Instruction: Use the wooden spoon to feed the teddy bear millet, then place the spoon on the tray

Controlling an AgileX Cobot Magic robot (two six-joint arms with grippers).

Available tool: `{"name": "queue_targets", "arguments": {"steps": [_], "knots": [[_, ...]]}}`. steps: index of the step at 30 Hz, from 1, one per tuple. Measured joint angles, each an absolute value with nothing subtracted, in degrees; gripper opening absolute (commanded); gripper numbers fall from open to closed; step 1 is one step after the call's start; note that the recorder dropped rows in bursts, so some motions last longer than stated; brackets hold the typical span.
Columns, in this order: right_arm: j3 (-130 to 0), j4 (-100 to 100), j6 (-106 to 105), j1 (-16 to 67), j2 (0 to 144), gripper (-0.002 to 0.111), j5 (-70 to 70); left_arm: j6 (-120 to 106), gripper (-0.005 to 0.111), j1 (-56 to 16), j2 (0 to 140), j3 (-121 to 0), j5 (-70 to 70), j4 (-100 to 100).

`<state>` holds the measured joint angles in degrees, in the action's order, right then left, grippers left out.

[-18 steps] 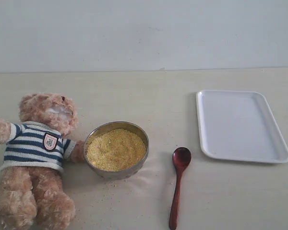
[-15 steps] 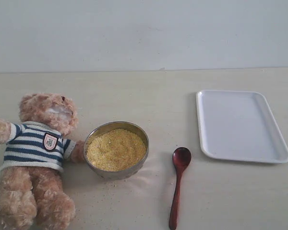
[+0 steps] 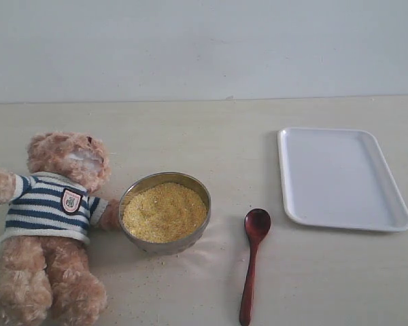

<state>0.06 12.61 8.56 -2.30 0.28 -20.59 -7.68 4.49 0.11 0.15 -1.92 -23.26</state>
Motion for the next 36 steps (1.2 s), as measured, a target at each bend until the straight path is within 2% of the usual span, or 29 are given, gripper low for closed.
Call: {"name": "queue_targets", "arguments": {"steps": [6,11,14,18,22,25,30,36], "knots": [[0.1,12.6,8.6,-2.3,0.3,0.0,-20.6,-5.6,0.005,4.5,0.1,0.1,8.2,-25.8],[0.1,12.6,8.6,-2.3,0.3,0.0,-20.6,0.9,0.005,4.5,1.2,-1.0,38.5,-27.4],[0.1,12.6,8.6,-2.3,0.3,0.0,-20.6,0.7,0.005,4.5,9.3,-9.1,40.4,-26.2],[0.1,12.6,8.6,-2.3,0.3,0.0,-20.6,1.6,0.005,4.5,30.3,-25.2,22.4,-6.5],[0.1,12.6,8.6,-2.3,0.3,0.0,-20.6,19.6,0.005,4.1,52.7,-44.2,-13.8,5.6],[0.1,12.6,8.6,-2.3,0.3,0.0,-20.6,19.7,0.005,4.1,63.8,-51.9,-33.6,6.4],[0.1,12.6,8.6,-2.3,0.3,0.0,-20.6,1.3,0.005,4.1,71.3,-51.0,-45.5,-4.2],[0.1,12.5,8.6,-2.3,0.3,0.0,-20.6,-23.3,0.005,4.1,71.1,-43.9,-46.7,-26.2]]}}
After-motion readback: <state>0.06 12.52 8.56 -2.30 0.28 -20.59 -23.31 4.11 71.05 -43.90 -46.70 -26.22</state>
